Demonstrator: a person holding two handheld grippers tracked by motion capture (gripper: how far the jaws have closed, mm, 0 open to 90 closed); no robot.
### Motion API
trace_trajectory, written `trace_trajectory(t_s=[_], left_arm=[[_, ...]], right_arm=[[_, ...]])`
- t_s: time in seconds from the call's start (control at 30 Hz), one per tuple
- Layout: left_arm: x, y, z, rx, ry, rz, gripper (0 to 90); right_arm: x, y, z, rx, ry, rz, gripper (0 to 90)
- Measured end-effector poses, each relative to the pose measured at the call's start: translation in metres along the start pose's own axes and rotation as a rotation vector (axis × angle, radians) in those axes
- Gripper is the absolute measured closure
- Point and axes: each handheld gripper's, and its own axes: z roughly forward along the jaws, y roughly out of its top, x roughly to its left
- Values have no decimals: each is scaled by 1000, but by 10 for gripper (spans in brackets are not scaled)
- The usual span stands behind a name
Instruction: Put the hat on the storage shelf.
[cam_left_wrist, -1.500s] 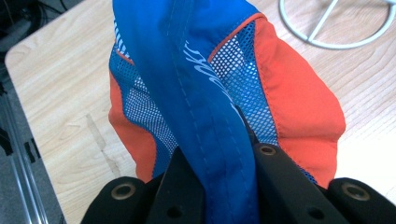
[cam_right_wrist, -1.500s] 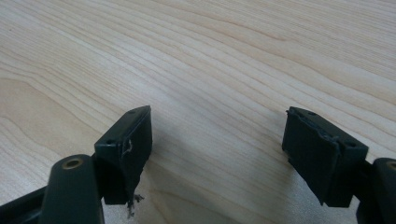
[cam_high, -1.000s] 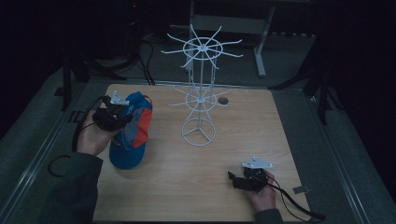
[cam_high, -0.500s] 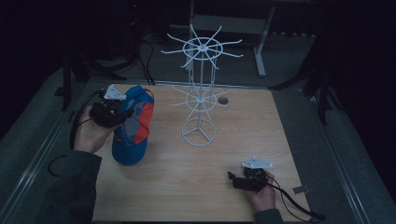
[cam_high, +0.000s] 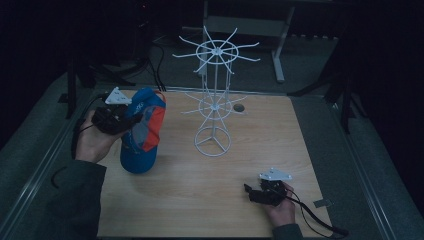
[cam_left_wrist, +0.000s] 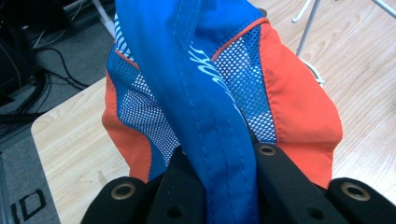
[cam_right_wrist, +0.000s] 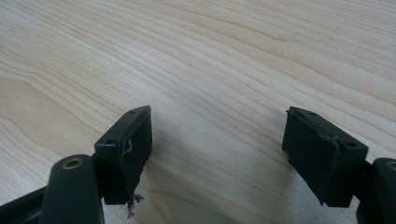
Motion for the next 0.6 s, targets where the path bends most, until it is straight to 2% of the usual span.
trace_trajectory(t_s=[0.3,0.6], left_arm=[[2,1,-4,-10,-20,14,887],[5,2,-12,-57,-49,4,887]], right_arm=[[0,0,0,0,0,0,241],[0,0,0,0,0,1,241]])
